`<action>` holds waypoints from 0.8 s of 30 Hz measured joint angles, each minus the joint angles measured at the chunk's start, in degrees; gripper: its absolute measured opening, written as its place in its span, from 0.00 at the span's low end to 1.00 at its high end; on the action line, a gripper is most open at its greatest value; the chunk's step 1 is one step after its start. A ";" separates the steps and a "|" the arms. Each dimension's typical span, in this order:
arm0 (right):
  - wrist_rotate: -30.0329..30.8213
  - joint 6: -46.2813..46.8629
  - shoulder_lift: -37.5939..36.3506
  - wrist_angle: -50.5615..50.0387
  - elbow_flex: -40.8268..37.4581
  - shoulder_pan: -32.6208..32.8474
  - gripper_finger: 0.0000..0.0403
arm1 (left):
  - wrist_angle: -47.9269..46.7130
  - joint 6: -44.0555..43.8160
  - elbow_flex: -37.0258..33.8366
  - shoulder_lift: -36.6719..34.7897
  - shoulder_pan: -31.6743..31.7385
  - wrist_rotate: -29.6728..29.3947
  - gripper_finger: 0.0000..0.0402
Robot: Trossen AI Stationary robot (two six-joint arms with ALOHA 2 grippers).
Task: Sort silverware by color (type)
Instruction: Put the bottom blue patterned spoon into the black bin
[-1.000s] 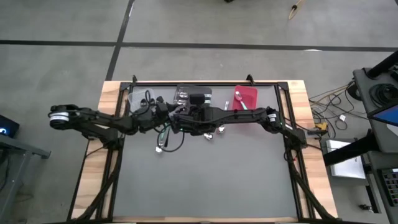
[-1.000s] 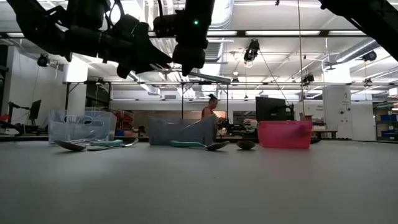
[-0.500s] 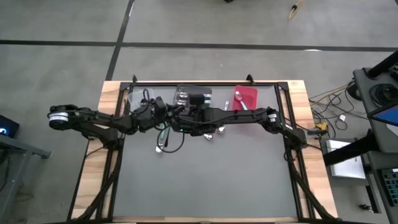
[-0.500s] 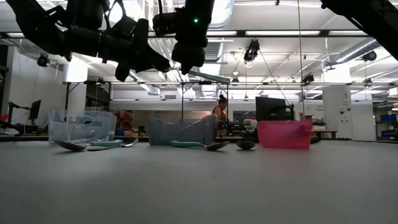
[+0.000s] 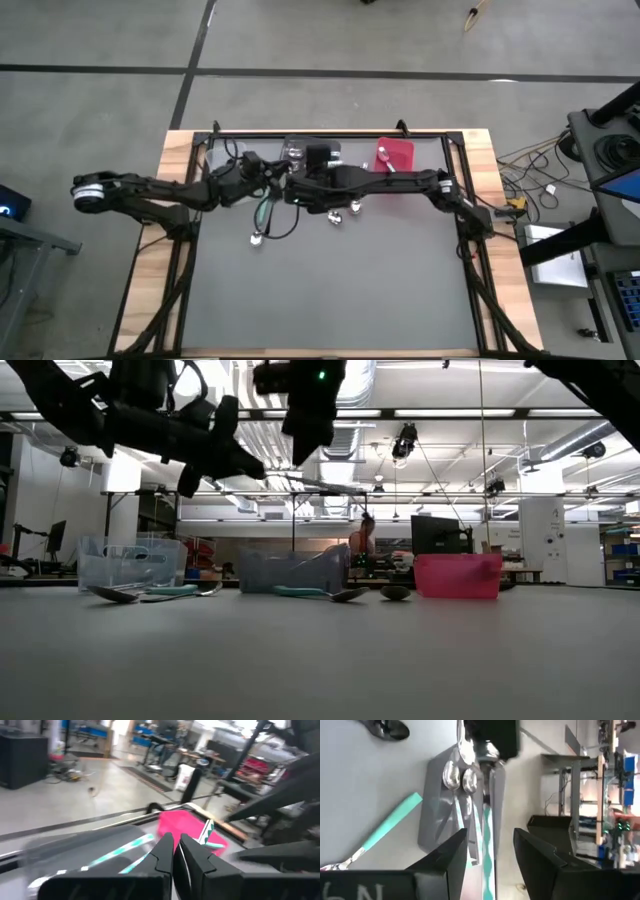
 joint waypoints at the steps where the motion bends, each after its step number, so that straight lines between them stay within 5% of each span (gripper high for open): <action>1: -0.96 -0.20 -0.90 -0.06 0.00 0.00 0.38 | -0.92 0.02 -0.02 -0.48 1.10 0.15 0.00; 8: -24.21 -1.24 -9.73 0.62 -0.30 -2.59 0.38 | -1.62 -0.17 -1.90 -5.28 7.01 10.29 0.00; 14: -35.18 -5.03 -20.26 12.76 -11.19 -5.11 0.38 | -1.24 -1.37 -4.55 -10.75 7.29 15.53 0.00; 19: -36.43 -7.84 -28.35 29.44 -28.50 -4.95 0.38 | -1.16 -3.96 -5.83 -14.61 7.34 18.75 0.00; 24: -27.85 -11.10 -32.03 44.06 -42.22 -4.60 0.38 | -0.98 -6.25 -6.10 -16.31 7.31 21.47 0.00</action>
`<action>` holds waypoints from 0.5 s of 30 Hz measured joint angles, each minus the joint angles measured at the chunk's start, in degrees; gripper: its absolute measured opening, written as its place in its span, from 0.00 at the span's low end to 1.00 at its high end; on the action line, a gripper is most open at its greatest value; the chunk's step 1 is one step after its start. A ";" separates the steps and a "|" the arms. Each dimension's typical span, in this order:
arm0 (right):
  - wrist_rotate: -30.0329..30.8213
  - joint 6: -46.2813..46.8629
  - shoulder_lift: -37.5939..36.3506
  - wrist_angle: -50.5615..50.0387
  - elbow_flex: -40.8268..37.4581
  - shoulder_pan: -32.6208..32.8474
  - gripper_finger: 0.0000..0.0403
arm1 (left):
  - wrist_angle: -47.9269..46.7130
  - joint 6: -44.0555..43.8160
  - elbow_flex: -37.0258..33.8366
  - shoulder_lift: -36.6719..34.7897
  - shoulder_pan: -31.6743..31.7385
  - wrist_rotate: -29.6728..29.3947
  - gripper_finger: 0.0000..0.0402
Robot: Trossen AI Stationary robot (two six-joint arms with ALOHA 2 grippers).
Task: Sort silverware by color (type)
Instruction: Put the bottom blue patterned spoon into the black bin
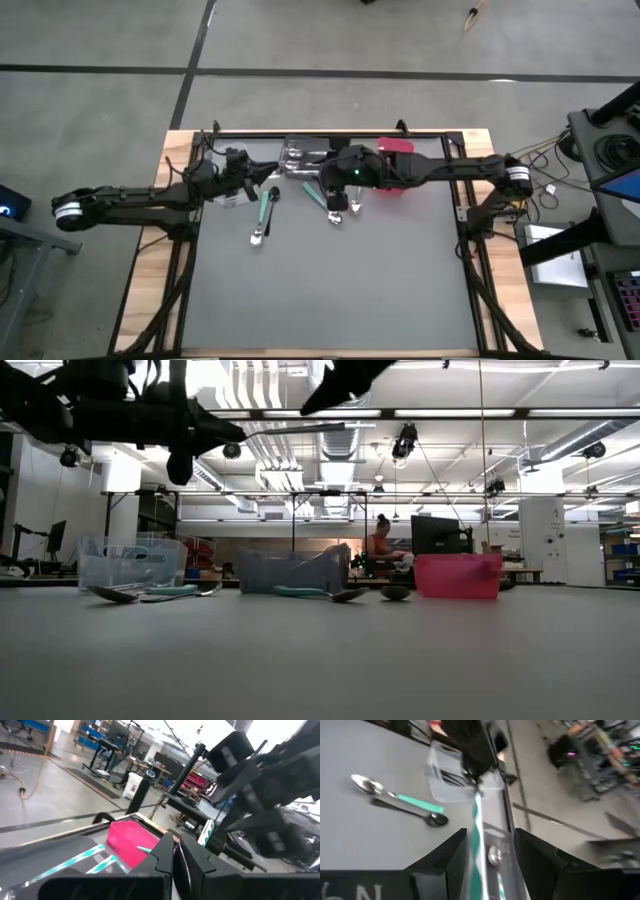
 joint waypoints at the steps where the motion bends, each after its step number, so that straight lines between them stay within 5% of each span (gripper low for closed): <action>1: 0.83 -1.12 -0.16 1.60 -1.68 -0.01 0.38 | -0.19 -0.43 -0.02 0.02 0.00 0.31 0.00; 15: 1.58 -3.75 1.55 5.73 -4.88 -0.61 0.32 | 1.68 -5.49 0.20 1.97 0.00 0.81 0.00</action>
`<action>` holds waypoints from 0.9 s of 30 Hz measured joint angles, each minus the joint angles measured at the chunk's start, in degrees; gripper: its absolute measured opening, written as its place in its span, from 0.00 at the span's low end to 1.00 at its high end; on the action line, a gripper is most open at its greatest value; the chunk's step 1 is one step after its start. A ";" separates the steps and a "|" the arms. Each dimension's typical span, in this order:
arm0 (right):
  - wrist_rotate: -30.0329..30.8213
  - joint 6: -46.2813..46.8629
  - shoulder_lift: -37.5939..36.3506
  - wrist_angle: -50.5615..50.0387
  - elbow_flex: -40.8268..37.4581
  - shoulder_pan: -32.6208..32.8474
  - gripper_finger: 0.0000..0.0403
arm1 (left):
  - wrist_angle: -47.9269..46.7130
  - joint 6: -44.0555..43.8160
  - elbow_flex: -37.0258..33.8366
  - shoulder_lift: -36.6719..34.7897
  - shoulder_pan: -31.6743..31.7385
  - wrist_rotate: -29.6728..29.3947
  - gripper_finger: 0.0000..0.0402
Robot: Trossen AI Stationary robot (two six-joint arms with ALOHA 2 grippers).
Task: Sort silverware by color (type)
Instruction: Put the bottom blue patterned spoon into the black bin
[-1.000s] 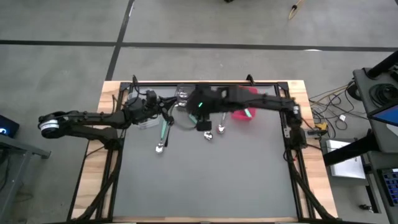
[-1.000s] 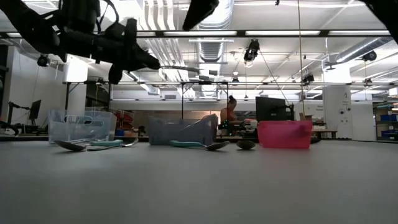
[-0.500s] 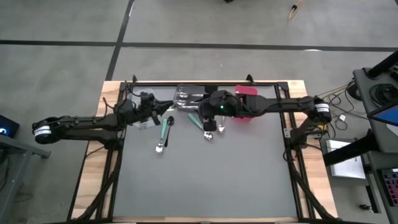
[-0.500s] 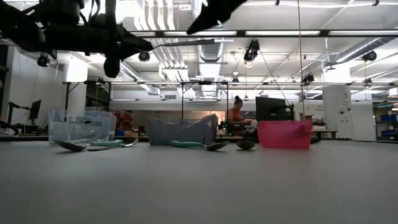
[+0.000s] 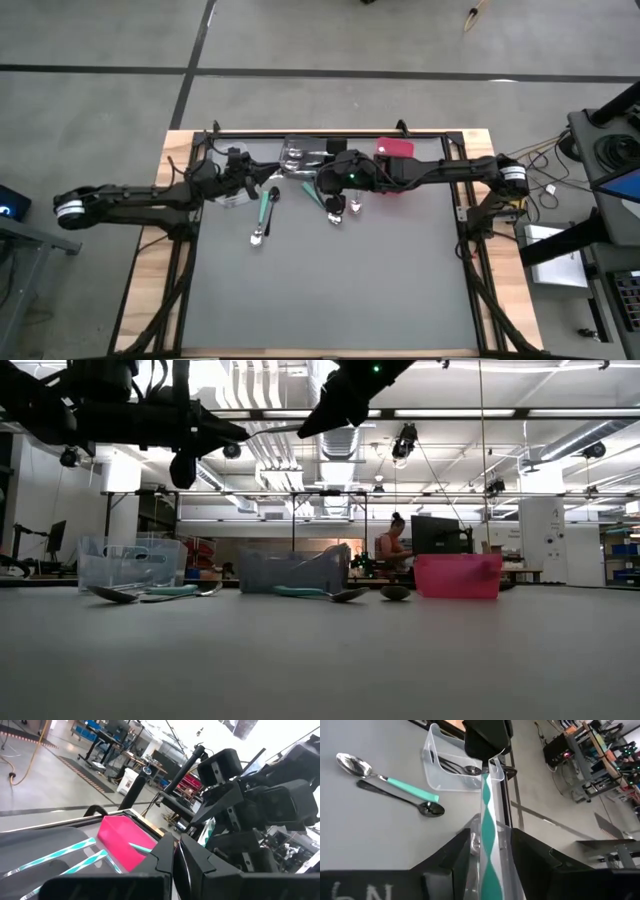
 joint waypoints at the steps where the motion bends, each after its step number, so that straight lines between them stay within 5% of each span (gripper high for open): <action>1: 0.00 -0.18 0.04 -0.01 0.00 -0.05 0.31 | -0.02 0.00 0.08 0.18 0.00 0.00 0.00; 13: -0.03 0.11 0.06 -0.18 -0.04 -0.16 0.08 | 1.12 0.00 0.34 1.51 0.02 -0.14 0.00; 27: -6.12 7.68 0.02 -4.17 0.62 -4.96 0.08 | 1.53 2.89 0.33 1.49 0.48 -3.23 0.21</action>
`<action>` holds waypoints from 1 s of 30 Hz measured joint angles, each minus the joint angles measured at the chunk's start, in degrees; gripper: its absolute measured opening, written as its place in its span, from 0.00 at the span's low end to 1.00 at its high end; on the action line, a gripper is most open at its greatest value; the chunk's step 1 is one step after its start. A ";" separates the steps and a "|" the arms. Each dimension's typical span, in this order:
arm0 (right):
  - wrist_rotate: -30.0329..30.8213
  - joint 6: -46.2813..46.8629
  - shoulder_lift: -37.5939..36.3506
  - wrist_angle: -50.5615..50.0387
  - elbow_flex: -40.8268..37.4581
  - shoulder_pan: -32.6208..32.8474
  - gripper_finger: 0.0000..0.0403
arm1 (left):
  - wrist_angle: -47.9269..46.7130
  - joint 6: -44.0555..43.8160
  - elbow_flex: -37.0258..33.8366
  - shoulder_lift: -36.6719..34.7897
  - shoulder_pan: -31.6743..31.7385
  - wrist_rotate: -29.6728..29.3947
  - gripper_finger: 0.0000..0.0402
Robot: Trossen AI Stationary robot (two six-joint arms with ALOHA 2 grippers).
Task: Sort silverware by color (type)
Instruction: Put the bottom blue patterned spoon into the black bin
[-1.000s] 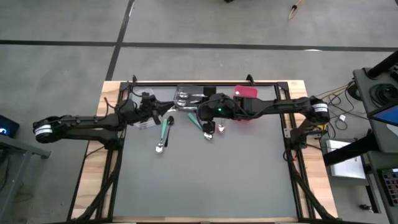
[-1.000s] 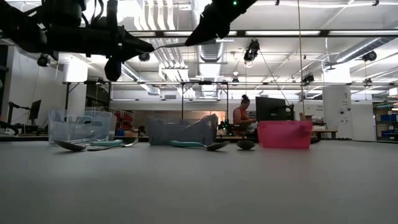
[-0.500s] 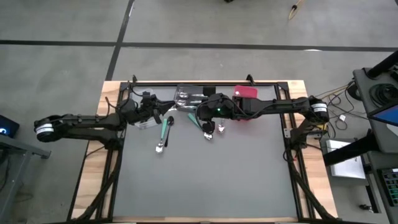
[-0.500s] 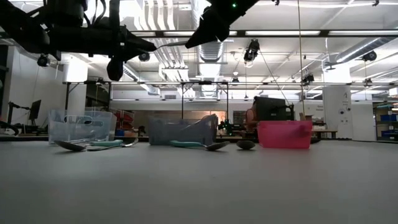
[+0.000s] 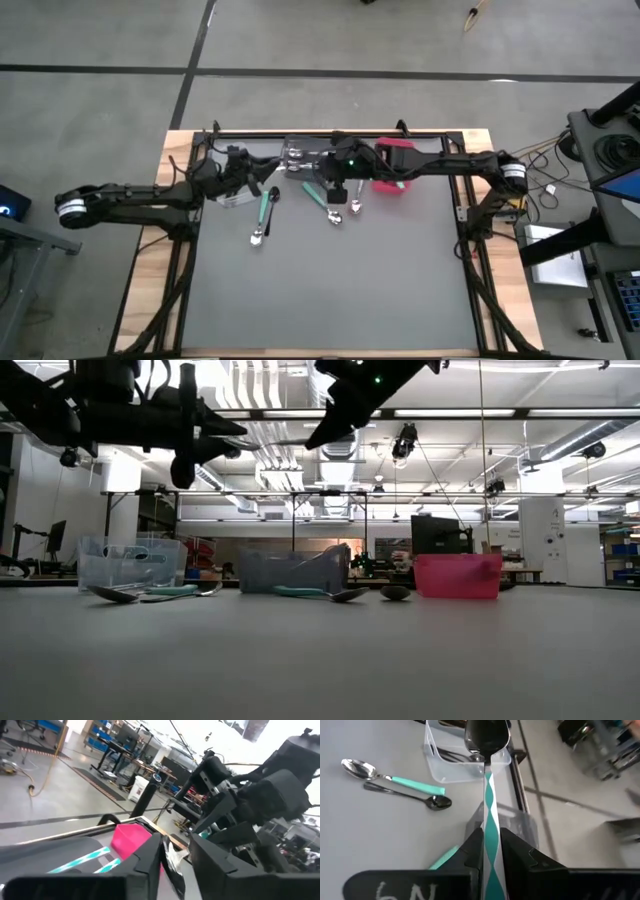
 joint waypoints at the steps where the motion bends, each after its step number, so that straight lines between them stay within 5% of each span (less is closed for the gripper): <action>1: -0.84 0.62 0.00 -0.82 0.30 -0.71 0.08 | -0.03 0.73 0.02 -0.02 0.25 -0.04 0.24; 12: -5.95 6.06 2.40 -11.18 4.49 -9.20 0.08 | -3.93 6.93 0.02 -0.41 2.52 -7.29 0.46; 30: -13.52 10.37 20.08 -25.87 20.32 -15.85 0.08 | -7.12 7.96 -0.07 -0.33 2.54 -9.99 0.49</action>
